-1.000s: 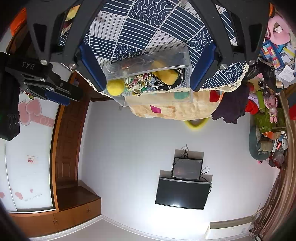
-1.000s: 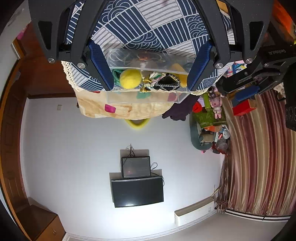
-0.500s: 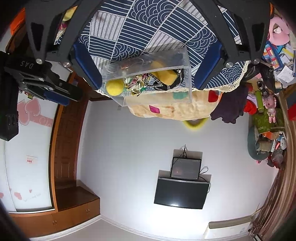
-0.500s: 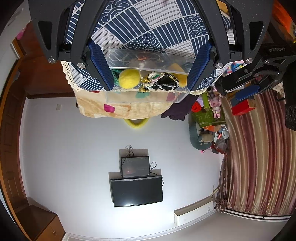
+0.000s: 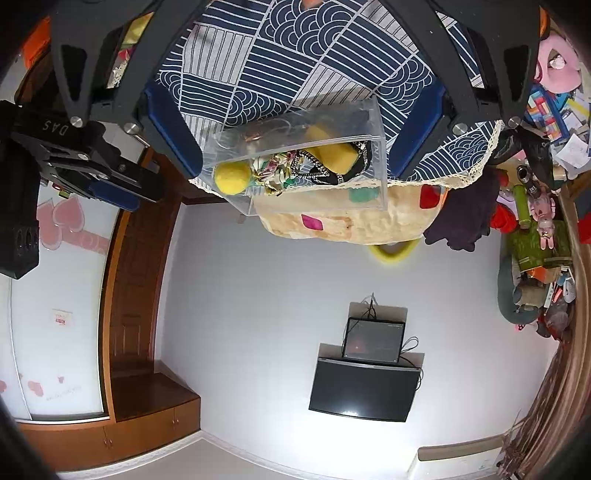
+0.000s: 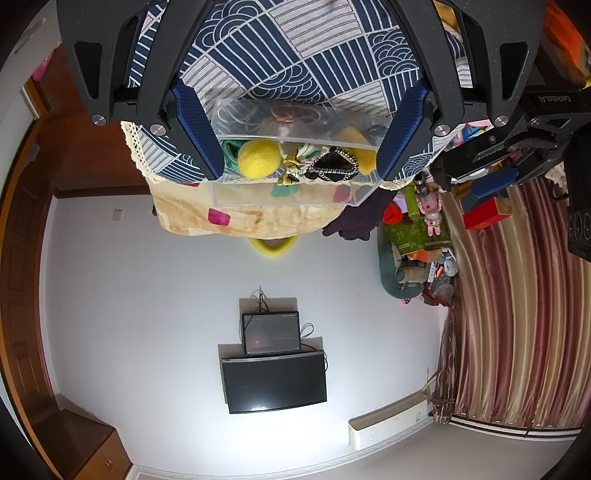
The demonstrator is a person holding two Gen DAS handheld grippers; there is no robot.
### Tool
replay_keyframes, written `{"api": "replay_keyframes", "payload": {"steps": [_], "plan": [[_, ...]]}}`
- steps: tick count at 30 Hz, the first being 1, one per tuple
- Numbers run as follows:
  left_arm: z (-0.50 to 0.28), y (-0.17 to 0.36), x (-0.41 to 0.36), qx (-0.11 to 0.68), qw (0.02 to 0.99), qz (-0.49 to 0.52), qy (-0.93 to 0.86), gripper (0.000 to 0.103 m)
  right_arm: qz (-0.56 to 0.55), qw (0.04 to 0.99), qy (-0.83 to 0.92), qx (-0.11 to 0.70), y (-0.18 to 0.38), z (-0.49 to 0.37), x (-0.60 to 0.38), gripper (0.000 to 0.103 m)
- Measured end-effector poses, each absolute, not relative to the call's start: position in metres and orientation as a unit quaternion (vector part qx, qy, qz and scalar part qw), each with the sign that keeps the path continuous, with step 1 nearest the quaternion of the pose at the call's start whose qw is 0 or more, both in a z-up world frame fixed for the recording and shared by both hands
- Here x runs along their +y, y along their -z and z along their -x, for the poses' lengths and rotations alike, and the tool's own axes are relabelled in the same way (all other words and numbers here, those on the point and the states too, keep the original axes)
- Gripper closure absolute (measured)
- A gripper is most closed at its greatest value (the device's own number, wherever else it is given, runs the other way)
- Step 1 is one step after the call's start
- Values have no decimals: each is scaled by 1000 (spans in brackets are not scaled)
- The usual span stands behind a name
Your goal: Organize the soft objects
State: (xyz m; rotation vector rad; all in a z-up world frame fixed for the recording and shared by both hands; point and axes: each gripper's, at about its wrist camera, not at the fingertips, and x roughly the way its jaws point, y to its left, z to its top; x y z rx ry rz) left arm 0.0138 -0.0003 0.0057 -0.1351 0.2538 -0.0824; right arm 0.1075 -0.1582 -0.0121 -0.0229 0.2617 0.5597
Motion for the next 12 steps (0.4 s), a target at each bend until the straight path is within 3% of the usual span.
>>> {"api": "replay_keyframes", "payload": {"steps": [12], "plan": [[-14, -4, -3, 132, 988, 68, 47, 1, 10, 953, -273, 130, 15, -107, -159, 16]]}}
